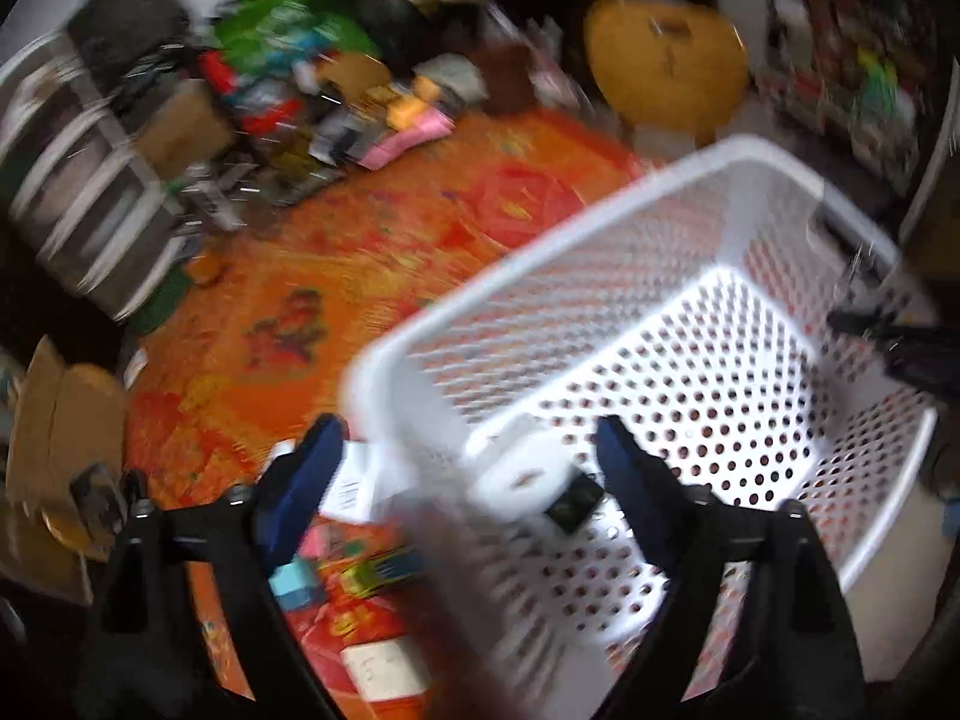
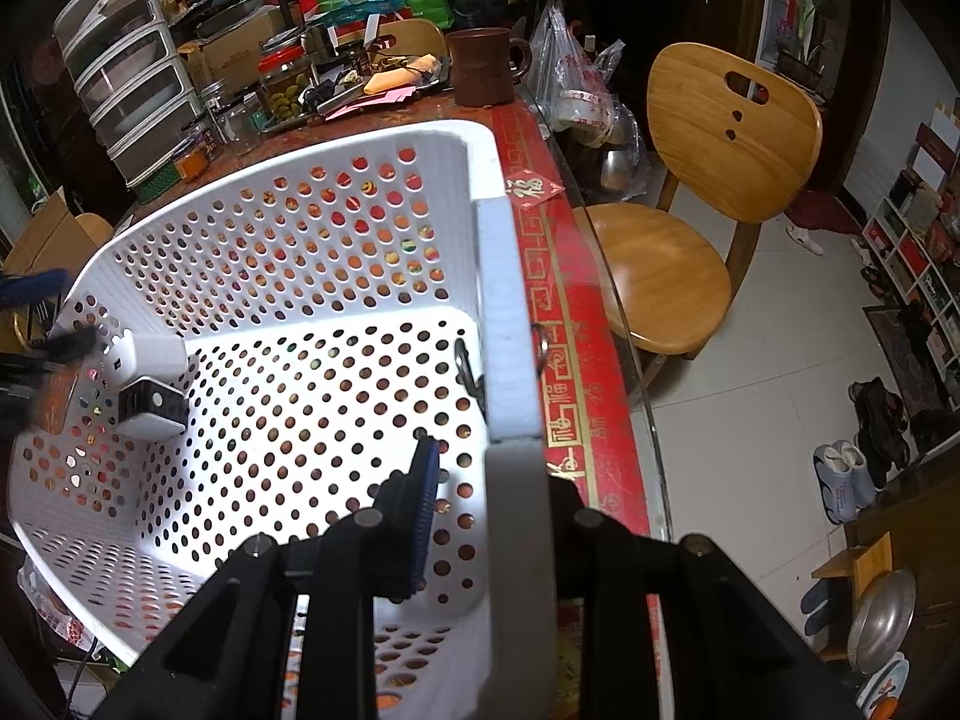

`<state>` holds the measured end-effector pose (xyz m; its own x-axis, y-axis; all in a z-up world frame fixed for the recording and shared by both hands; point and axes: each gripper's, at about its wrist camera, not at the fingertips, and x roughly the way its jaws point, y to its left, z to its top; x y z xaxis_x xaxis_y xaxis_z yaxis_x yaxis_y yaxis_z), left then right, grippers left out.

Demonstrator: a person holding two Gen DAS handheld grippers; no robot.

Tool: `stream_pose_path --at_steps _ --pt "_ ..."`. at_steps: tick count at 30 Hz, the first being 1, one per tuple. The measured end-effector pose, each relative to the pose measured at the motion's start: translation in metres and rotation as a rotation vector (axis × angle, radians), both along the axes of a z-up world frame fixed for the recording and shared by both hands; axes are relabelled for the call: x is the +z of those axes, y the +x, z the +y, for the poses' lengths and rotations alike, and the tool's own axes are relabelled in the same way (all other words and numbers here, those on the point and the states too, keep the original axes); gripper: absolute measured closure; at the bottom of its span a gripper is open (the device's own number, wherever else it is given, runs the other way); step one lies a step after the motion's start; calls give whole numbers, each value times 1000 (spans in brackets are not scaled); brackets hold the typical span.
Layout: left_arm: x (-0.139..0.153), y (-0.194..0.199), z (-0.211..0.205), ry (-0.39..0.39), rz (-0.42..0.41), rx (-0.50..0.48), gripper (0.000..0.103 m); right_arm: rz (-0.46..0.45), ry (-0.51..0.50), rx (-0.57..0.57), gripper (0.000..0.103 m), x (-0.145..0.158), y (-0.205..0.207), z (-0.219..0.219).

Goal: Organize rigid objects
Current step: 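Carry the white cube charger into the basket and release it, then grasp the flat white charger with handwritten marking using the left tool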

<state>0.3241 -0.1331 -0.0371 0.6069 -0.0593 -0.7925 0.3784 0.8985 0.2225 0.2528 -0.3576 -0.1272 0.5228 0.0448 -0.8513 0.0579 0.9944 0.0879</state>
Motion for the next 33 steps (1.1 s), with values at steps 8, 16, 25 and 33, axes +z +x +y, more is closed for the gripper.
stream_pose_path --at_steps 8,16,25,33 --pt "-16 -58 130 -37 -38 273 1 1 -13 3 79 3 1 -1" --pt "-107 -79 176 -144 158 353 1 0 -5 0 79 4 3 -2" --pt "-131 -65 153 -112 197 303 19 4 -10 0 78 4 4 -2" --pt "-134 -65 158 -160 179 354 39 4 -15 10 78 4 4 -1"
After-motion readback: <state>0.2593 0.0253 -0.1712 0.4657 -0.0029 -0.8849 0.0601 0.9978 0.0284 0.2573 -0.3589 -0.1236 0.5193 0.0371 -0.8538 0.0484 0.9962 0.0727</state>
